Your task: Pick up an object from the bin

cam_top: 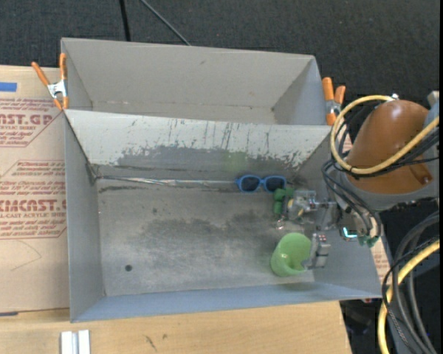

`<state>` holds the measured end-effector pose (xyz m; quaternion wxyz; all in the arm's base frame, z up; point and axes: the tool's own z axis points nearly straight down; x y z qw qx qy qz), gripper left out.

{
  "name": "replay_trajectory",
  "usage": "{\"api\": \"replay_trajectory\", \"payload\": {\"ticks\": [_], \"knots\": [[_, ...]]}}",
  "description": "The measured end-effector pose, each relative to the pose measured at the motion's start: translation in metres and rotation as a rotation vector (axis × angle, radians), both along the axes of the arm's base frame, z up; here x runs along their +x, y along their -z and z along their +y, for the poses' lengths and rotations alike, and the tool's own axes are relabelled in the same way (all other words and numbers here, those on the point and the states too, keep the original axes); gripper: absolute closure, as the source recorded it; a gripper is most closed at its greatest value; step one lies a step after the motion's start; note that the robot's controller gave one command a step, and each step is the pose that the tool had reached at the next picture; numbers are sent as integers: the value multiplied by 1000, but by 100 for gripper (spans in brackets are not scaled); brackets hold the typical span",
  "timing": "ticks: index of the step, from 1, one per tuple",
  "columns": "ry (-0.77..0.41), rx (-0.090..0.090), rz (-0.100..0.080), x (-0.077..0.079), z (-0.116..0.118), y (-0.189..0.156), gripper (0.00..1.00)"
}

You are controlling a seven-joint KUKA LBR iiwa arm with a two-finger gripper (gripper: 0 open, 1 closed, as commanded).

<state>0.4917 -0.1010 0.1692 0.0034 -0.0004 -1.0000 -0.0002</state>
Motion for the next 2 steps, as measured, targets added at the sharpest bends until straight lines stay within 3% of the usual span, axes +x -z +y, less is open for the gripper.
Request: {"api": "replay_trajectory", "payload": {"ticks": [1,2], "knots": [[6,0,-2,13,-4,104,0],[-382,-1,-20,-3,-18,95,0]]}}
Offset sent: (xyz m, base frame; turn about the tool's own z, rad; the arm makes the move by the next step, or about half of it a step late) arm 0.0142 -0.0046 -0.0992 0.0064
